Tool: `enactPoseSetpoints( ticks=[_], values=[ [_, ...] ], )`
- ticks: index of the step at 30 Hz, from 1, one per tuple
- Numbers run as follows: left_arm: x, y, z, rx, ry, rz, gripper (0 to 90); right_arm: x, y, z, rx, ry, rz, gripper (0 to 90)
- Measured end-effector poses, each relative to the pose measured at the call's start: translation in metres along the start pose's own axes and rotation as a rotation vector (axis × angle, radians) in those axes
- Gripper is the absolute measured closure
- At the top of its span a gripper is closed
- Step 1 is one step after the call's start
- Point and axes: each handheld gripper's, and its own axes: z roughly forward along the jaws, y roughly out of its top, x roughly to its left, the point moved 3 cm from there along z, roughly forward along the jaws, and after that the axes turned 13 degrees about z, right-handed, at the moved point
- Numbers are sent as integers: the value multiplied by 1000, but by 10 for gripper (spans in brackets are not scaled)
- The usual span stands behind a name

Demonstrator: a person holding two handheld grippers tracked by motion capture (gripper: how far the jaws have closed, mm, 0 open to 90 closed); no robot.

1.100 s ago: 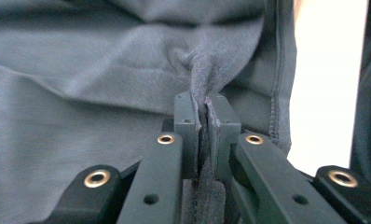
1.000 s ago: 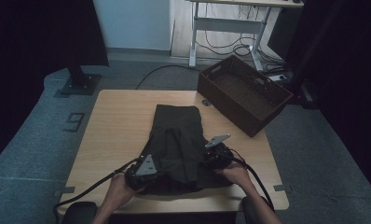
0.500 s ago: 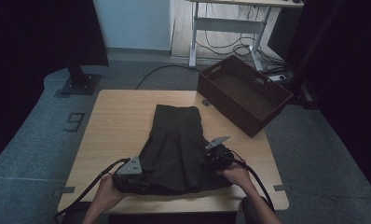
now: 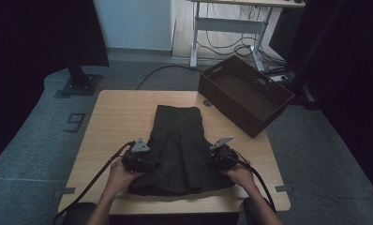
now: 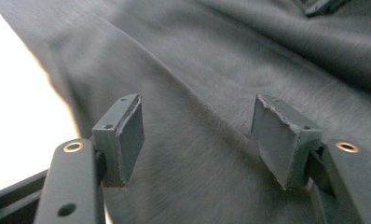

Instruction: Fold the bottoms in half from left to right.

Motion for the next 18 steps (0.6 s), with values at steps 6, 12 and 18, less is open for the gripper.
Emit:
enactPoseSetpoints(
  ticks=[6,12,18],
  values=[
    [-13,-12,25,59,34,67,289,1,-7,8,-17,14,-8,530],
    [-16,-18,30,35,38,62,284,-4,-17,12,-87,34,45,433],
    [-16,-21,31,7,34,40,277,-7,-23,13,-137,53,50,412]
  ],
)
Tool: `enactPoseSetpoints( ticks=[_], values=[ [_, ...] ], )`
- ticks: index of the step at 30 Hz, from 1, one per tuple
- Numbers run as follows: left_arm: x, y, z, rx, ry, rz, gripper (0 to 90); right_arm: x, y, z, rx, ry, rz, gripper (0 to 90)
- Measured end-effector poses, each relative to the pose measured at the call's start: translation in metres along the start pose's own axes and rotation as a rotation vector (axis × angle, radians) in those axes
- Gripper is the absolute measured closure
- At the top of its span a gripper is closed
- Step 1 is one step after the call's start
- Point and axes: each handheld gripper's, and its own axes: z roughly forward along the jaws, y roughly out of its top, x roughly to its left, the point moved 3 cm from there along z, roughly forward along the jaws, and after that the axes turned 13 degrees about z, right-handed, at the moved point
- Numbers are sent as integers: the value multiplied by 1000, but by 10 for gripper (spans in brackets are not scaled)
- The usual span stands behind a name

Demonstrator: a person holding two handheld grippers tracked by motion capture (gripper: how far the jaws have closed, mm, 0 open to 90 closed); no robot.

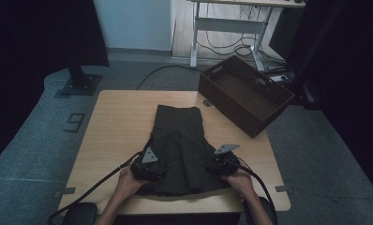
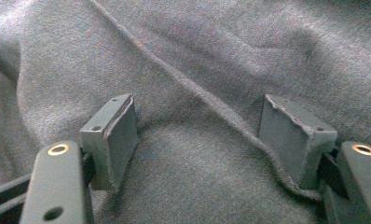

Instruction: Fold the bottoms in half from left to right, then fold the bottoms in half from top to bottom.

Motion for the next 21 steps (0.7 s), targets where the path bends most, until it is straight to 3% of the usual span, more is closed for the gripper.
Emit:
enactPoseSetpoints(
  ticks=[6,11,14,18,21],
  values=[
    [9,4,-9,-4,-5,-32,197,-1,2,-2,0,-38,-8,294],
    [30,11,-24,-3,41,-59,167,-2,13,-13,-35,-25,4,267],
    [46,14,-29,0,94,-84,166,-1,26,-19,-55,-16,2,258],
    [69,15,-23,-13,134,-143,183,-2,46,-15,-48,-33,-8,212],
    [81,17,-13,-10,144,-166,175,-7,61,-7,-57,-50,32,169]
  ],
)
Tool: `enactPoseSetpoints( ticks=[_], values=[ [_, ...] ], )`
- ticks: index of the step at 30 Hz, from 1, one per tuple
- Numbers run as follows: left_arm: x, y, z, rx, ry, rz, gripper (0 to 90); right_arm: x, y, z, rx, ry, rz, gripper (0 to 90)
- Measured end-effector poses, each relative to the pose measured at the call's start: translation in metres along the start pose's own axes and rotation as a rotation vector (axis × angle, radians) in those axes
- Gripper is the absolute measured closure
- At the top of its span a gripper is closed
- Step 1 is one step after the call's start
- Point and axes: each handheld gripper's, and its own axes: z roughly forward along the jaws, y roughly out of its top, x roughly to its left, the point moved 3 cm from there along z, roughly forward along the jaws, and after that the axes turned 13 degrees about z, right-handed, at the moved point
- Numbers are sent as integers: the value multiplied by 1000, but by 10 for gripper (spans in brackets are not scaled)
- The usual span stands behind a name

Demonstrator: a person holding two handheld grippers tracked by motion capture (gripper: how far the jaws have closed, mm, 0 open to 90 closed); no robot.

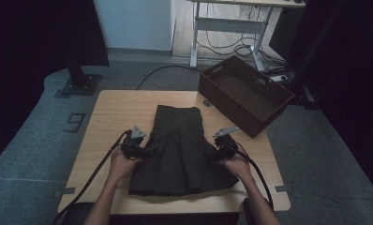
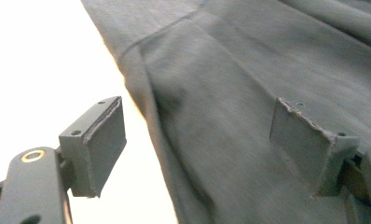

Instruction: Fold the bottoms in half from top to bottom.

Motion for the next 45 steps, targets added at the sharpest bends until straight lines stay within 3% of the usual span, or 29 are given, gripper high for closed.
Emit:
enactPoseSetpoints(
  ticks=[3,8,10,14,16,23,37,45],
  values=[
    [2,3,13,8,-4,-16,159,-7,10,13,3,4,53,136],
    [0,-5,36,76,-5,1,143,-22,7,34,49,-64,82,121],
    [-2,-11,42,99,-8,14,141,-24,3,40,69,-76,78,122],
    [-3,-13,42,86,-10,1,145,-19,-4,49,107,-102,21,126],
    [-4,-14,41,85,-6,-5,150,-18,-7,51,111,-97,27,136],
    [-12,-23,31,75,-33,-27,154,-6,-21,43,116,-47,29,164],
    [-37,-46,-4,90,-42,15,154,42,-58,18,123,11,-38,198],
    [-59,-54,-20,89,-79,22,185,49,-81,1,102,21,-18,191]
  ],
)
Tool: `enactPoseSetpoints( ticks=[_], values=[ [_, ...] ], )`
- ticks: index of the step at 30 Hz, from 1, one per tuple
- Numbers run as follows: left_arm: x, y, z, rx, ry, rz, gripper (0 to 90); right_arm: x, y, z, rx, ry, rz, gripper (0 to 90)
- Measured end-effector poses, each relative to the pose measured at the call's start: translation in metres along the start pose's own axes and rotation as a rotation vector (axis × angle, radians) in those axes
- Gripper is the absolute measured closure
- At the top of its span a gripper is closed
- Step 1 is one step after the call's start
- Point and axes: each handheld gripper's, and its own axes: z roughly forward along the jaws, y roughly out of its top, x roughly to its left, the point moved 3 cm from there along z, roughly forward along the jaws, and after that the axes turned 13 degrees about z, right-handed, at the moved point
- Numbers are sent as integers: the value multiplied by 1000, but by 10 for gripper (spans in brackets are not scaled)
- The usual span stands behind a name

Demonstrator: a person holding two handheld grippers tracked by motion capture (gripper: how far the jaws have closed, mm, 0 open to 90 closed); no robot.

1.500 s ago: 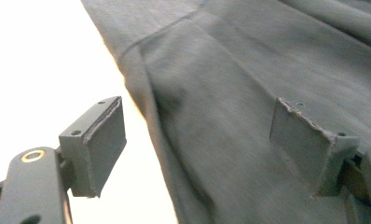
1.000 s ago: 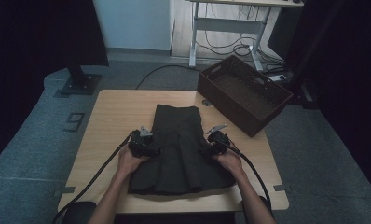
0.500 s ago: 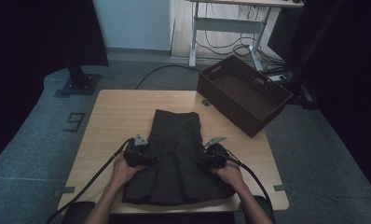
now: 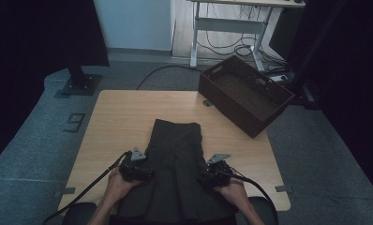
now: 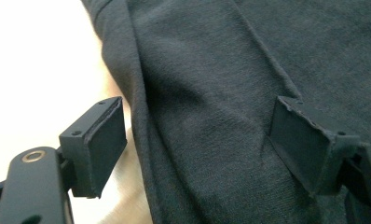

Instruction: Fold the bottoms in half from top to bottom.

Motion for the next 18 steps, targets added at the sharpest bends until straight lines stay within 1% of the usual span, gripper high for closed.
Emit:
enactPoseSetpoints(
  ticks=[3,4,5,6,7,8,9,10,12,14,16,17,18],
  values=[
    [0,0,-3,6,-17,-2,183,0,-5,-3,-17,-4,12,185],
    [2,2,-4,13,-7,-1,170,-1,-5,-3,-19,-5,11,180],
    [5,6,-7,13,18,-10,137,-1,-5,-2,-21,-8,14,165],
    [8,10,-11,-7,40,-25,133,-1,-5,-2,-20,-11,18,149],
    [10,15,-15,-36,45,-49,128,-2,-5,-1,-22,-14,18,140],
    [12,20,-17,-62,38,-75,115,-2,-5,-1,-22,-13,19,139],
    [13,24,-18,-72,34,-89,96,-2,-5,-1,-22,-13,16,138],
    [14,27,-16,-61,41,-93,66,-3,-5,-1,-21,-11,15,137],
    [13,29,-5,-20,39,-79,0,-3,-5,-1,-23,-10,15,137],
    [10,28,11,21,33,-68,0,-3,-5,-1,-24,-10,16,137],
    [8,27,20,33,15,-71,0,-3,-5,-1,-24,-10,17,137],
    [6,27,22,35,5,-71,0,-3,-5,-1,-24,-10,17,137],
    [5,27,23,37,5,-69,0,-3,-5,-1,-22,-8,16,137]
  ],
)
